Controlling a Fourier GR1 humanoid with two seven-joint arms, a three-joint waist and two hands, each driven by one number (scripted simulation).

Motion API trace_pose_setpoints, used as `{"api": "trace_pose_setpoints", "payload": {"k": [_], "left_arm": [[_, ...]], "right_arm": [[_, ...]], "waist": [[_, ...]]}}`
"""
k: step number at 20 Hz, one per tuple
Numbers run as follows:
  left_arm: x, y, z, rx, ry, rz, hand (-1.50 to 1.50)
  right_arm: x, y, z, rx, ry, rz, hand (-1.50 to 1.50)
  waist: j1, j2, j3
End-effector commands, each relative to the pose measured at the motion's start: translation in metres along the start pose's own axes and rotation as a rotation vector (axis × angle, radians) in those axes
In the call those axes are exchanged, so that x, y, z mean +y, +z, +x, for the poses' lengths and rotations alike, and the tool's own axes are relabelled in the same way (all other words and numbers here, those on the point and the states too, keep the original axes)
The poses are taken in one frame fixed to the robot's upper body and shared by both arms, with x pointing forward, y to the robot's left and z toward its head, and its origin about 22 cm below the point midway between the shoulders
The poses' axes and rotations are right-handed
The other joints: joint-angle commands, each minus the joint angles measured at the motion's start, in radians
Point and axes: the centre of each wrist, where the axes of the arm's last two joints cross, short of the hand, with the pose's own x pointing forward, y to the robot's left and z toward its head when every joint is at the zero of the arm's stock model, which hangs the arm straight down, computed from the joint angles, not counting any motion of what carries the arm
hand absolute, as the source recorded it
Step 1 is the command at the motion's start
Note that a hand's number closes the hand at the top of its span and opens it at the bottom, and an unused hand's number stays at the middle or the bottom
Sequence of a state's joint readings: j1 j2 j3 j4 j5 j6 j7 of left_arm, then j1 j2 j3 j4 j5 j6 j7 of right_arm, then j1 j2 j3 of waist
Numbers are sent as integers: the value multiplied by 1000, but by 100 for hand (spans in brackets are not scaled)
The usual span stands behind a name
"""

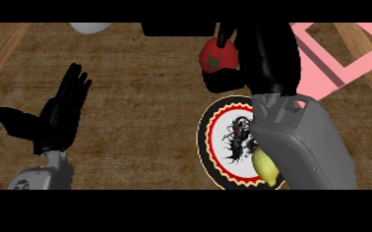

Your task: Pick the tomato from the plate and place it in the cardboard box

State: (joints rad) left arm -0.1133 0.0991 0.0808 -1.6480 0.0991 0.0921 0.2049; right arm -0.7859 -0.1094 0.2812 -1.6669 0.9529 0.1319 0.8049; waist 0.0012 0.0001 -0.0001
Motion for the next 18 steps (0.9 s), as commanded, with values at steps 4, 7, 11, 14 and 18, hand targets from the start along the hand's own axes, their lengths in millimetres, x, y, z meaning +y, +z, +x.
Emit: {"api": "trace_pose_setpoints", "payload": {"k": [4,7,11,14,18], "left_arm": [[1,-10,5,7,3,-20,0],[7,13,5,-6,22,-6,0],[-8,1,15,-12,4,-11,0],[3,5,22,3,2,-34,0],[-9,-7,9,-3,3,-40,0]], "right_arm": [[-5,-49,-52,65,100,-87,150],[-3,-60,-92,91,155,-114,150],[10,-83,-124,102,216,-103,150],[28,-85,-167,102,227,-79,150],[21,-105,-173,139,399,68,150]], "waist": [[5,2,0],[10,1,0],[12,3,0],[20,6,1],[20,11,0]]}}
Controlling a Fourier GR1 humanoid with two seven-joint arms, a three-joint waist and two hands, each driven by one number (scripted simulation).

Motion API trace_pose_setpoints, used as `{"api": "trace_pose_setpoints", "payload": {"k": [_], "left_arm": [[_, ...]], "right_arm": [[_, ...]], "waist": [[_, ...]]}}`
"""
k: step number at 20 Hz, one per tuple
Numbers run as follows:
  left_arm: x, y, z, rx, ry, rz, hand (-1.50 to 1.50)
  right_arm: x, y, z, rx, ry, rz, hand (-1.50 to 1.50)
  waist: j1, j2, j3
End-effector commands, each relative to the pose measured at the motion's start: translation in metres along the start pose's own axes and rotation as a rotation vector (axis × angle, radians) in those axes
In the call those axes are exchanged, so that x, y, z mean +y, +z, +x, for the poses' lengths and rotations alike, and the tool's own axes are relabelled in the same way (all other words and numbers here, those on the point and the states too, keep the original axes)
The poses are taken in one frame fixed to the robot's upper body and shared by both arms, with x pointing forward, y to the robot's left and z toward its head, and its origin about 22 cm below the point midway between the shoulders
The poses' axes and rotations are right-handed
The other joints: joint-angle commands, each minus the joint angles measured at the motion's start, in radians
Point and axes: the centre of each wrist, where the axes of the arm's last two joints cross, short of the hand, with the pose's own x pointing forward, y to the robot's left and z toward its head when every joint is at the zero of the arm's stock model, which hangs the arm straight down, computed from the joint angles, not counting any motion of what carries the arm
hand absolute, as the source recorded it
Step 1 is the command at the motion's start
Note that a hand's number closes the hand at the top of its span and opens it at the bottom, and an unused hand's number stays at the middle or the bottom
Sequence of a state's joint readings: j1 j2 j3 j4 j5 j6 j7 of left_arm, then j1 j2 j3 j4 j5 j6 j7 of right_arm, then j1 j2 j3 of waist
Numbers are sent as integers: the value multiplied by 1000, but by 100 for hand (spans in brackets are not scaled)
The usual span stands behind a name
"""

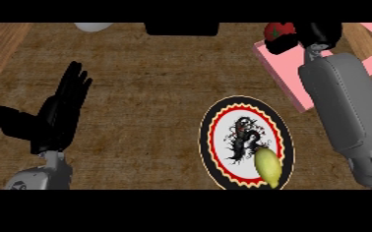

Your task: Pick the tomato from the plate and place it in the cardboard box

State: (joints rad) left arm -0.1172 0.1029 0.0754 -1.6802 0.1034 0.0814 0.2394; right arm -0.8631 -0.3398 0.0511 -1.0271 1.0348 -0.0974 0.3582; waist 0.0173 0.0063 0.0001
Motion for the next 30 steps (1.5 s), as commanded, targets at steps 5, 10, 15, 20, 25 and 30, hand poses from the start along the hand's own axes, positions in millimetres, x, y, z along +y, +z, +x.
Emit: {"api": "trace_pose_setpoints", "payload": {"k": [5,10,15,20,25,30], "left_arm": [[-17,-6,-2,-9,-2,-18,0],[-16,2,8,-16,16,-15,0],[-8,-3,-5,12,7,-12,0],[5,-5,-4,-3,-12,-7,0],[-9,4,-9,17,15,29,0],[6,-7,2,12,1,6,0]], "right_arm": [[46,-8,-49,133,266,408,-150],[56,-17,-61,97,48,300,-150],[20,-27,-68,-21,-144,-64,-150],[27,-24,-70,-14,-422,-150,-150],[-5,-36,-86,74,-784,-147,-150],[-9,-33,-112,113,-992,-185,-150]], "waist": [[16,9,0],[25,6,1],[16,9,3],[3,3,2],[-14,-7,2],[-9,-3,1]]}}
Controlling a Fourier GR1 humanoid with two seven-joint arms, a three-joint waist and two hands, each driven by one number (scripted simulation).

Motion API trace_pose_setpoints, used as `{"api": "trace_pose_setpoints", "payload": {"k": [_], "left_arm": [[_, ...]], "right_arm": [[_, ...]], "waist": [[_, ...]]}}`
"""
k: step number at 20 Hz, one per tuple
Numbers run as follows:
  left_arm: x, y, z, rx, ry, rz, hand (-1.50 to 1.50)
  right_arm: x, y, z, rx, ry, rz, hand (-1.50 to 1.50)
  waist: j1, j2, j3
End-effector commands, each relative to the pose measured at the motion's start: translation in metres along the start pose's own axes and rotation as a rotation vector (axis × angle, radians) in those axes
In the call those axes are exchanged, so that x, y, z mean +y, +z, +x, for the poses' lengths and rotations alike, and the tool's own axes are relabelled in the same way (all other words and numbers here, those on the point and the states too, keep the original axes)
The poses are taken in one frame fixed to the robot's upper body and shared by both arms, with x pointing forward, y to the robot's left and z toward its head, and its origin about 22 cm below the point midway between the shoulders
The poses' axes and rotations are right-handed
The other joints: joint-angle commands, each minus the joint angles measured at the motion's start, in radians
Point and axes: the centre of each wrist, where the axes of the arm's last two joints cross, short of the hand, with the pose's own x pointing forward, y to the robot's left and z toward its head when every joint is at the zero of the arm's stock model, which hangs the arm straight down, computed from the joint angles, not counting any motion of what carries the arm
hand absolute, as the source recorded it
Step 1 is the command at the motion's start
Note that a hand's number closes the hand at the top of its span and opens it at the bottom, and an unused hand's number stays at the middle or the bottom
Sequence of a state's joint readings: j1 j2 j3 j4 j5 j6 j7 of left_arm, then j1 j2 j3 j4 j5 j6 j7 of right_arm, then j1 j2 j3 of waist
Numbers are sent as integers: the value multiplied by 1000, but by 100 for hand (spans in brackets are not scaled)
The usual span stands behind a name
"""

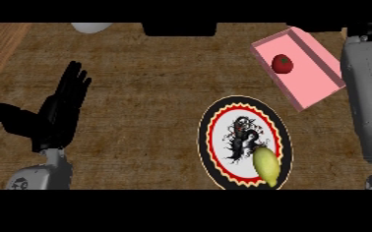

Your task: Pick the tomato from the plate and place it in the cardboard box

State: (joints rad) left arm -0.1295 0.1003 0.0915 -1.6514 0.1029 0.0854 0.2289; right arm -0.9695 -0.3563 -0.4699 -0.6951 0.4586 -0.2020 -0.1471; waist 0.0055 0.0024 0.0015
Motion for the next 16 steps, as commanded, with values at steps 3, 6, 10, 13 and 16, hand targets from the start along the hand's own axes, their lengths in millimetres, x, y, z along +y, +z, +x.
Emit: {"api": "trace_pose_setpoints", "payload": {"k": [3,6,10,13,16], "left_arm": [[4,0,7,6,-10,-19,0],[10,0,4,-10,-4,-5,0],[-7,-16,5,-17,-11,3,0],[-9,-3,-1,3,-2,-7,0],[4,1,6,-13,-2,-16,0]], "right_arm": [[-35,5,-29,17,-201,-74,-150],[-60,19,-58,4,-197,-136,-150],[-98,8,-54,5,-236,-167,-150],[-100,28,-74,-7,-224,-163,-150],[-106,33,-93,15,-221,-155,-150]], "waist": [[4,0,-1],[1,0,-1],[-2,2,-1],[-5,-2,-1],[4,0,-1]]}}
